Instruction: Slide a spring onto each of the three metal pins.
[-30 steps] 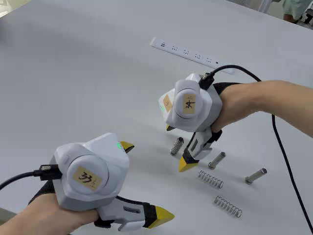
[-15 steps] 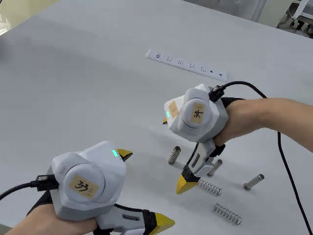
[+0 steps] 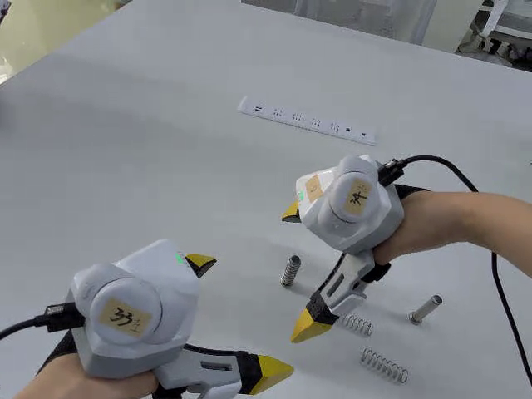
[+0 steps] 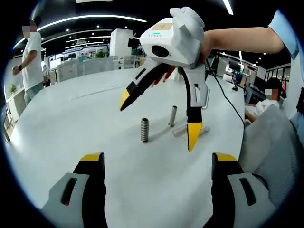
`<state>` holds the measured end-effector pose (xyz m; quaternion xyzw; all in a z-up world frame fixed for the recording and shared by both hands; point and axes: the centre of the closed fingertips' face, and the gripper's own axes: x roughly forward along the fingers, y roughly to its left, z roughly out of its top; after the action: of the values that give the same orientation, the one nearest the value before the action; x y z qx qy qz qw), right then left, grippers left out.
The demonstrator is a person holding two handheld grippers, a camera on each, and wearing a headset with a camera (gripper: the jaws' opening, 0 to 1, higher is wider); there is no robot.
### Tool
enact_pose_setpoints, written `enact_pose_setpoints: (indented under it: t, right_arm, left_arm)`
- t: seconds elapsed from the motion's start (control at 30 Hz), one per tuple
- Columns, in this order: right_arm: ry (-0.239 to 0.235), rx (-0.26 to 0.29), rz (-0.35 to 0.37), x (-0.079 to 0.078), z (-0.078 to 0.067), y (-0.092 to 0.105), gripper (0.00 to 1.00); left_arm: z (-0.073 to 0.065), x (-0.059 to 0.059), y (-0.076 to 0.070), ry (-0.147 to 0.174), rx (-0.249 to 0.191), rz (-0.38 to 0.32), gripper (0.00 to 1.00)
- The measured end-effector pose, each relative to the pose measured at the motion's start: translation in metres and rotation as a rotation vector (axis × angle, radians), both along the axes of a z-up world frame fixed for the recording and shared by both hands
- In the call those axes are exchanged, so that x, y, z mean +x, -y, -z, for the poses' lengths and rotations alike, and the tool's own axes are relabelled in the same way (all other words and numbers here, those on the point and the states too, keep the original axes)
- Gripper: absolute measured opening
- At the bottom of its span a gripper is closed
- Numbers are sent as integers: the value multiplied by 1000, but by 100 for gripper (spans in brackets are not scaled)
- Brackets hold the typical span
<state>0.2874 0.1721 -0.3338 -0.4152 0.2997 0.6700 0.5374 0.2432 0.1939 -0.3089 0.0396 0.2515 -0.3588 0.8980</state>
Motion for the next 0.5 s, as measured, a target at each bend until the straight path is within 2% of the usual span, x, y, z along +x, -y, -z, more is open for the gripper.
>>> enact_pose_setpoints:
  t: [0.3,0.5]
  right_arm:
    - [3,66,87,-2,-10,17,99]
    - [26,121,133,-2,-21,28,99]
  left_arm:
    - [-6,-1,4,2,8,10,90]
    - [-8,-4,9,3,15,20,89]
